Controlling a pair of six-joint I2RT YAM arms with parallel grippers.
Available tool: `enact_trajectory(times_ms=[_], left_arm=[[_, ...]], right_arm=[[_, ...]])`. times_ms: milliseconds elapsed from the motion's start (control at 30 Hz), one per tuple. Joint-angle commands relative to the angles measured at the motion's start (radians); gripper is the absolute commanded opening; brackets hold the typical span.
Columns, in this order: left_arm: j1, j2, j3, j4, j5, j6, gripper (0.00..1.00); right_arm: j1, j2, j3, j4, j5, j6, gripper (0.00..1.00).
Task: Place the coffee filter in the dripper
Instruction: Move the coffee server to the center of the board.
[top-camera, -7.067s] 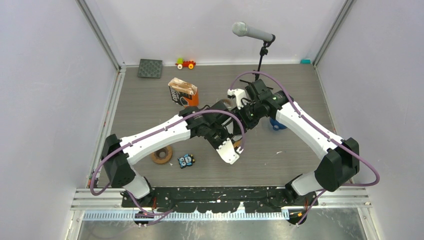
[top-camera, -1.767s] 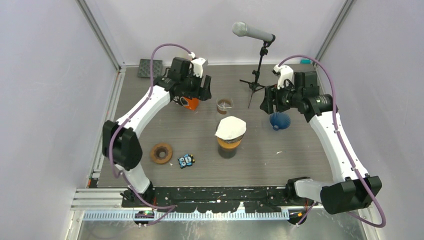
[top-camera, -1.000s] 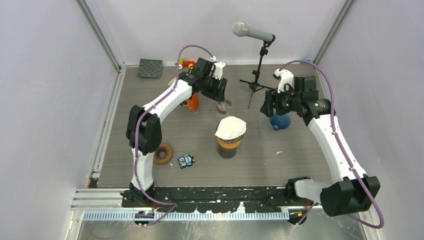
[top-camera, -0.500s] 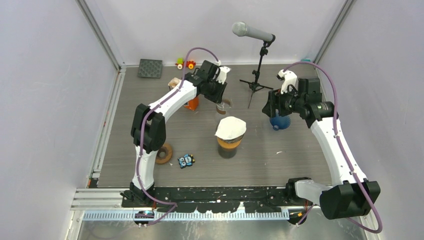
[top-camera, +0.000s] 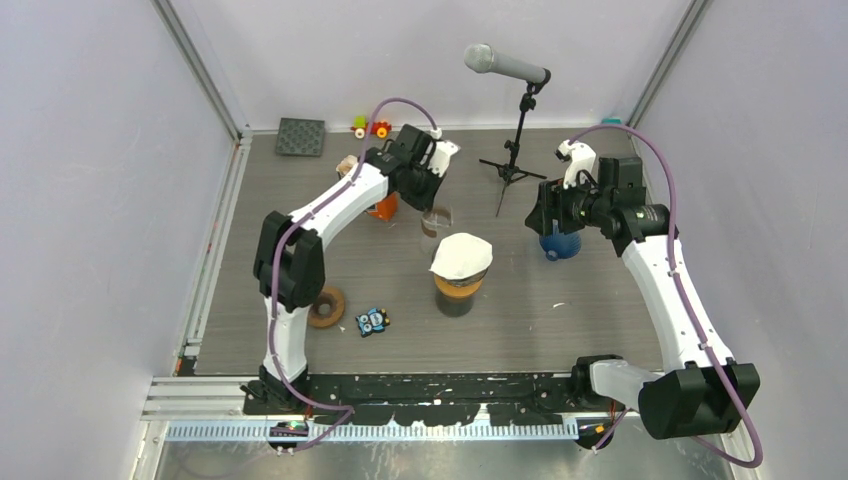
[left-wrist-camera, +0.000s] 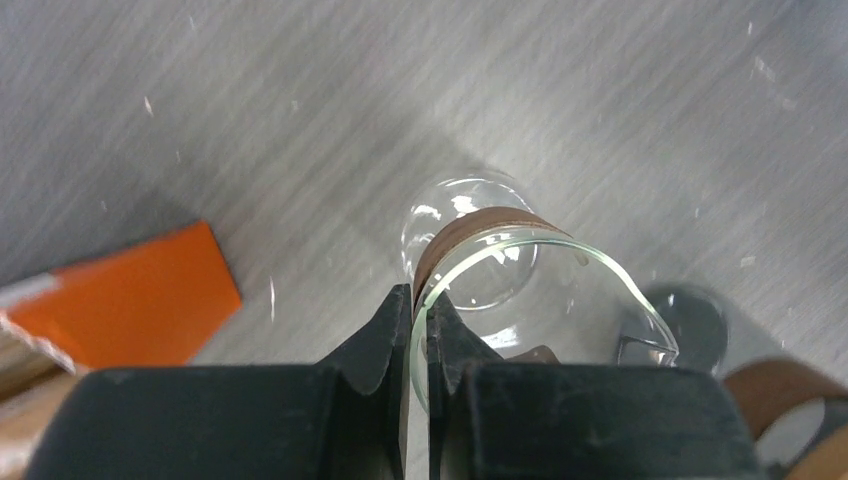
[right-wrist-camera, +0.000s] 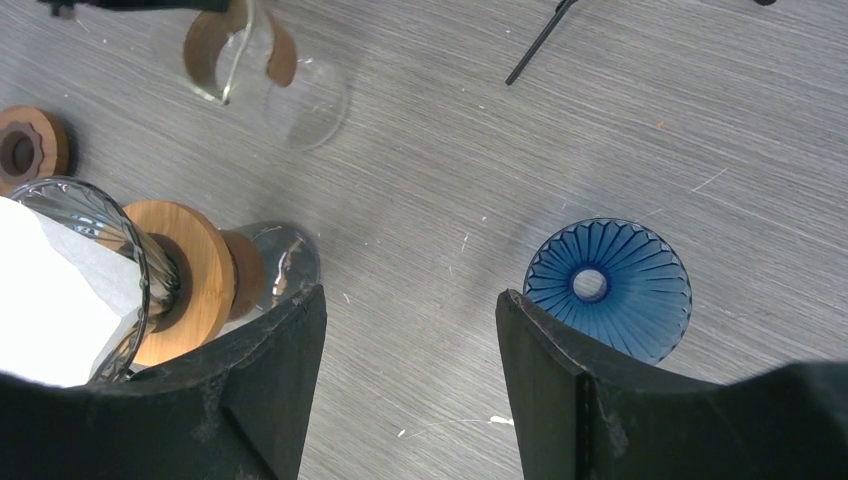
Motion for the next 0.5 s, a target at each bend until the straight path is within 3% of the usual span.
enact_trajectory(times_ms=[0,267,467], left_arm=[[0.016,-0.198,-0.141,-0.037,-0.032,0.085,0.0],[0.058,-0.468,-0.438,-0.01,-0.049,0.158,0.0],[0.092,-0.551,-0.547,0.074,-0.034,0.146,0.0]], right_arm=[[-0.003,-0.018,0.003,0.039,-0.03,-0.014,0.68],[-0.003,-0.035,0.0,0.037,-0.051,-0.02,0.68],[-0.003,-0.032,-0.001,0.035,-0.055,-0.026,0.67]])
